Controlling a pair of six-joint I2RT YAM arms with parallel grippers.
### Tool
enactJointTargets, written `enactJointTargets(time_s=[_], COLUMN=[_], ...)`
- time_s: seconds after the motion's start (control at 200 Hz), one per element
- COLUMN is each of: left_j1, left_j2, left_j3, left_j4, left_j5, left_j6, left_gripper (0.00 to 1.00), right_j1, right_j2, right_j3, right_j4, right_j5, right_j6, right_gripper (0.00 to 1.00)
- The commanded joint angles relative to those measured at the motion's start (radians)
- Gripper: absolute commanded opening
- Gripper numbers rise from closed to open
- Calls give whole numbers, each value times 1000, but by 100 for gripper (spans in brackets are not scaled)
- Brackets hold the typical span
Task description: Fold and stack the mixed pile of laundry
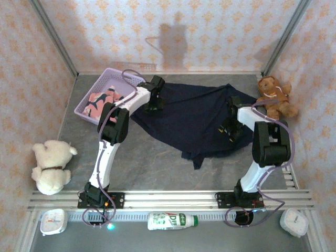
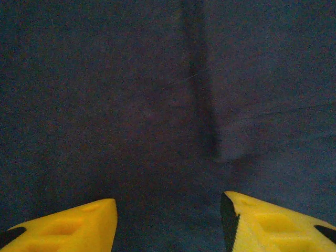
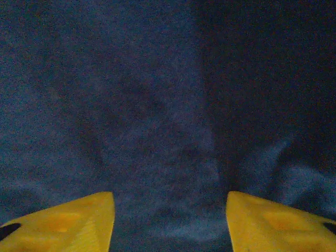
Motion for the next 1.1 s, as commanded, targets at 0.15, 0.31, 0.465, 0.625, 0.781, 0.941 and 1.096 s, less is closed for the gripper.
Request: enactJointTargets(time_s=[0.15,0.31,0.465,0.625,0.781,0.941,1.096], left_j1=[15,14,14,14,16,19,19], left_j2=[-88,-166,-142,-33,39,55,36], left_j3=[-207,-383,-329,-124,14,40,4], left_j4=[-6,62,34,-58,-109,-125,-117], left_j5=[-27,-8,-40,-61,-66,-62,-61], left_j6=[-92,-181,-183,-165,-161,-151,-140], left_gripper=[51,50,50,52,53,53,53], right_j1=[-26,-33,-30,-31,-31,-21,20], right_j2=[278,482,585,461,212,29,-19], right_j3=[349,686,974,887,537,242,119], right_j4=[-64,-117,-251,-324,-260,-154,-67], right_j5=[40,-41,-56,41,67,-13,-43], right_j6=[-52,-155,-229,-273,-260,-203,-149], right_gripper=[65,65,65,65,62,55,52])
